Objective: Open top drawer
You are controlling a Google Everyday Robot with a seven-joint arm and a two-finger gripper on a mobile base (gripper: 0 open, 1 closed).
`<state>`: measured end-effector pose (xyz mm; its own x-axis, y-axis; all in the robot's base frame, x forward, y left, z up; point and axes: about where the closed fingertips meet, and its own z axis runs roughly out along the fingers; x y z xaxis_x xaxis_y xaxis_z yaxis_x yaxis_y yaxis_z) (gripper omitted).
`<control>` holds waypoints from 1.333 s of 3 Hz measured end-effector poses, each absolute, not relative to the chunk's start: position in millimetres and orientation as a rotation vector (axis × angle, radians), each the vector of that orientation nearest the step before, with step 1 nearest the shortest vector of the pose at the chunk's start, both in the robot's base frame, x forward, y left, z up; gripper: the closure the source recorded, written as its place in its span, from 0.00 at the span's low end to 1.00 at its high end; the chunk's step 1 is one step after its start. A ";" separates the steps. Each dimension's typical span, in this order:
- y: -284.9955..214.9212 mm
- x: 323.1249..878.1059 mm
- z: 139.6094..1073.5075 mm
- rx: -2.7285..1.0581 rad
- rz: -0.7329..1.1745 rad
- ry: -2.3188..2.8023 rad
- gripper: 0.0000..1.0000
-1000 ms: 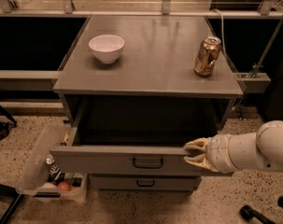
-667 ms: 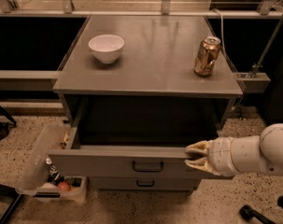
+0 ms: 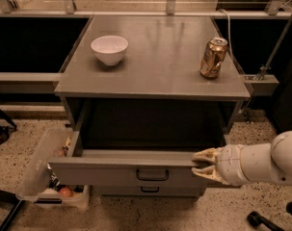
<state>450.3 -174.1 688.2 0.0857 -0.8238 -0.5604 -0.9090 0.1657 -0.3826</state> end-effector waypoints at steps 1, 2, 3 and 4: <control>-174.0 449.9 688.9 -1.658 0.153 1.737 1.00; -175.5 440.1 688.5 -1.658 0.156 1.736 1.00; -175.4 439.0 688.9 -1.658 0.156 1.736 1.00; -177.2 428.8 688.6 -1.659 0.158 1.736 1.00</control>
Offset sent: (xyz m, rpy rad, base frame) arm -0.3841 -0.1158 -0.0106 0.0623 0.0388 0.0349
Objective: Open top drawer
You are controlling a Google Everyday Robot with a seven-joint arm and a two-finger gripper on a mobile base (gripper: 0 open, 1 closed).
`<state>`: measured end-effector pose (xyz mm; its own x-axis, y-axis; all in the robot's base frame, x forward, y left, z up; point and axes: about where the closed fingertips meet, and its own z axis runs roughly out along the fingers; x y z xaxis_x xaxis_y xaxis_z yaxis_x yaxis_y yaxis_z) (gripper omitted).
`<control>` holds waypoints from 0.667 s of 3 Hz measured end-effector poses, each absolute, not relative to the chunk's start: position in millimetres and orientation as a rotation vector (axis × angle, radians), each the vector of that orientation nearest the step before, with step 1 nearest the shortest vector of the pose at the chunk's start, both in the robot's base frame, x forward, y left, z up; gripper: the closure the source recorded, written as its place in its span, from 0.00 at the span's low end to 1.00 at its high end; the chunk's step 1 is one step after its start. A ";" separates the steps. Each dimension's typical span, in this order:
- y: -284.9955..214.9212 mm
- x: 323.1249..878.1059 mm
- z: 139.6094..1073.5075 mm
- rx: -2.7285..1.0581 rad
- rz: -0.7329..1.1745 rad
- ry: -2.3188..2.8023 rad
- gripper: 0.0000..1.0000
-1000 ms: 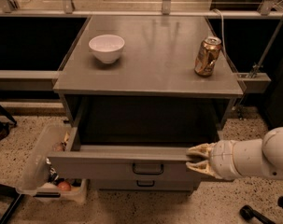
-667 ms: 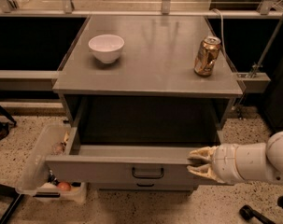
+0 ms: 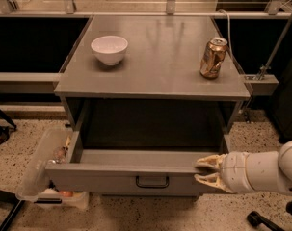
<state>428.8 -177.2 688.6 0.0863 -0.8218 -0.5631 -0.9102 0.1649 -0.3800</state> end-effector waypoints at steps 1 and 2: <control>-177.0 428.4 689.4 -1.659 0.158 1.736 1.00; -179.3 417.7 689.1 -1.659 0.162 1.735 1.00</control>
Offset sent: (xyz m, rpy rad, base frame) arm -0.3597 -0.1105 -0.0061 0.0421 0.0454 0.0474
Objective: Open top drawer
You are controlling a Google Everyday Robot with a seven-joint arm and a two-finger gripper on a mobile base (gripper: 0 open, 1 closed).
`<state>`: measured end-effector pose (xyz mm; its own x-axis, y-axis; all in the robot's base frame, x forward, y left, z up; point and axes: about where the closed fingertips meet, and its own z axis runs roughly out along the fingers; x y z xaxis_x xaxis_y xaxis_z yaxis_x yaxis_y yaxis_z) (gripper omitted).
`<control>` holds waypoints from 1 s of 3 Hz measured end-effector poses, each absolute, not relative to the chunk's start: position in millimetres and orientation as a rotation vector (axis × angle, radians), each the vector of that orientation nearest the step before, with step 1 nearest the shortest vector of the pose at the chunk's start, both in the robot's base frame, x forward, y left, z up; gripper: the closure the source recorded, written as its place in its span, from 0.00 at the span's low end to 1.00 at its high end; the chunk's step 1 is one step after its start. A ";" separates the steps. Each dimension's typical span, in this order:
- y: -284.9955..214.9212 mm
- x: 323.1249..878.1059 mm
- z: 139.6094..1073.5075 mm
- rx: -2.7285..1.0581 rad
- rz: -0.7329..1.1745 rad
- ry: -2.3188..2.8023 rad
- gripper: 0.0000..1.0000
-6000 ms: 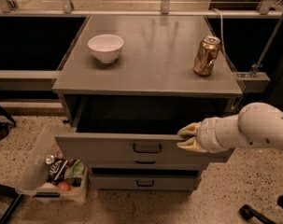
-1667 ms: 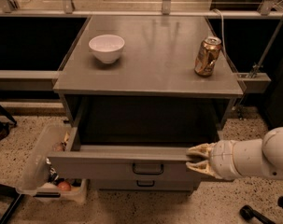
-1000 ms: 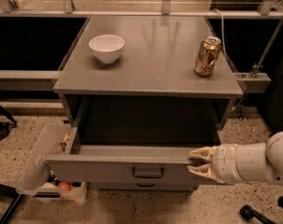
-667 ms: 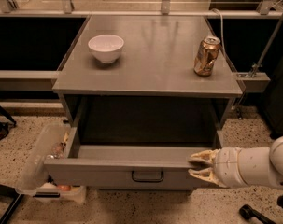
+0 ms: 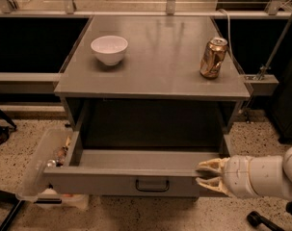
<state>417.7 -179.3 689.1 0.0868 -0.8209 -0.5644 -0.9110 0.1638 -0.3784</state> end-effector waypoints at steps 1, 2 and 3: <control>-179.2 417.3 690.1 -1.660 0.162 1.735 1.00; -182.2 405.7 689.9 -1.661 0.165 1.734 1.00; -182.3 404.9 691.4 -1.661 0.165 1.734 1.00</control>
Offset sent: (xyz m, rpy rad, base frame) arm -0.3450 -0.1078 -0.0041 0.0338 0.0450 0.0534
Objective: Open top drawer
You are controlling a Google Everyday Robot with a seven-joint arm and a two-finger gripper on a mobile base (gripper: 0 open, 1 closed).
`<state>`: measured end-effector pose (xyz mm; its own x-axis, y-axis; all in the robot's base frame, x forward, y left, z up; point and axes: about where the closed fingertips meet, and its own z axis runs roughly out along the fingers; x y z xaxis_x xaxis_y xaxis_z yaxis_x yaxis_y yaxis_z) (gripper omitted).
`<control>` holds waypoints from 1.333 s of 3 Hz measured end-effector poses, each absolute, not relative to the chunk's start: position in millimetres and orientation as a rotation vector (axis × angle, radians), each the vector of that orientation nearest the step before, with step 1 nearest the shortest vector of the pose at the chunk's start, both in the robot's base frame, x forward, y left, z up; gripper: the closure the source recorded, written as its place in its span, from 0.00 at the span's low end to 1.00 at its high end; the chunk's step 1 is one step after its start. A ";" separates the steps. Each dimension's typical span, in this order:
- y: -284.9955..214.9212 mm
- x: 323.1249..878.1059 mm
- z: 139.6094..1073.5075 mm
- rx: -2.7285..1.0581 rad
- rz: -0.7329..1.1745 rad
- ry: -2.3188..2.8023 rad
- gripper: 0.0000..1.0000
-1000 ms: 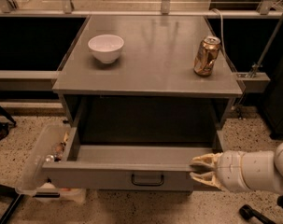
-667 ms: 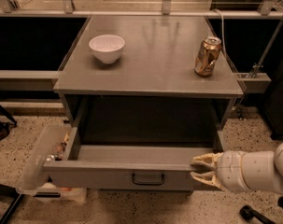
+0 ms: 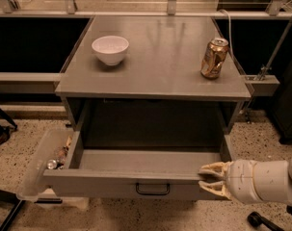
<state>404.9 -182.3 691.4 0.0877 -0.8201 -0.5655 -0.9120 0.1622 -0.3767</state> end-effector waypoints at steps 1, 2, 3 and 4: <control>-186.0 392.3 691.1 -1.662 0.169 1.733 1.00; -186.1 391.3 693.2 -1.662 0.169 1.733 1.00; -190.5 377.4 693.6 -1.663 0.173 1.735 1.00; -190.4 377.3 699.0 -1.663 0.173 1.735 0.83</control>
Offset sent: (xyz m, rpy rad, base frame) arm -0.3397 -0.1056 -0.0044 0.0208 0.0580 0.0385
